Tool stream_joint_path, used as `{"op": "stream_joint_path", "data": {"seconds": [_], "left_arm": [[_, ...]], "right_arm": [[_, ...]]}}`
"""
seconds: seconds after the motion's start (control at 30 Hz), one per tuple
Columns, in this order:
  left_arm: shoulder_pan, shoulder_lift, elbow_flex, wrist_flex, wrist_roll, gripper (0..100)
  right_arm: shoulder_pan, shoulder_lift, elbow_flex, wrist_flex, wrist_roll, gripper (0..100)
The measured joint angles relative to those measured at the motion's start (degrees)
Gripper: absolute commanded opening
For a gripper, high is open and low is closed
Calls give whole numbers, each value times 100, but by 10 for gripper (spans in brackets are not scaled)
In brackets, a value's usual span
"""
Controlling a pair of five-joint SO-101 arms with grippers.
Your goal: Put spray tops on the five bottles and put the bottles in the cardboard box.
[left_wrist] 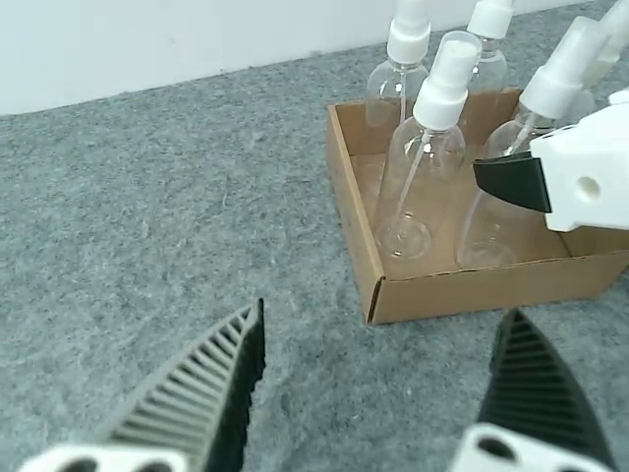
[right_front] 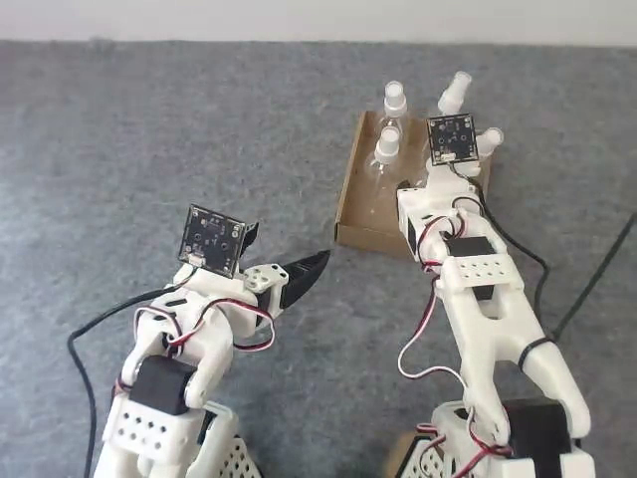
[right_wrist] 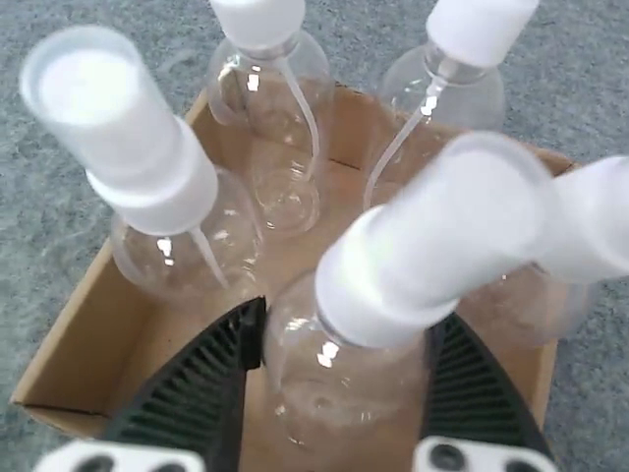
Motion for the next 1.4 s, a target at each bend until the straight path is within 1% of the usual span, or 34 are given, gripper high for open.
{"op": "stream_joint_path", "data": {"seconds": [0.33,0.57,0.87,1.4], "left_arm": [[0,0,0,0,-18,341],[0,0,0,0,-18,341],[0,0,0,0,-18,341],[0,0,0,0,-18,341]], "right_arm": [[0,-18,0,9,0,180],[18,-589,18,519,0,180],[0,-1240,18,897,0,180],[-97,-1257,18,800,0,181]]}}
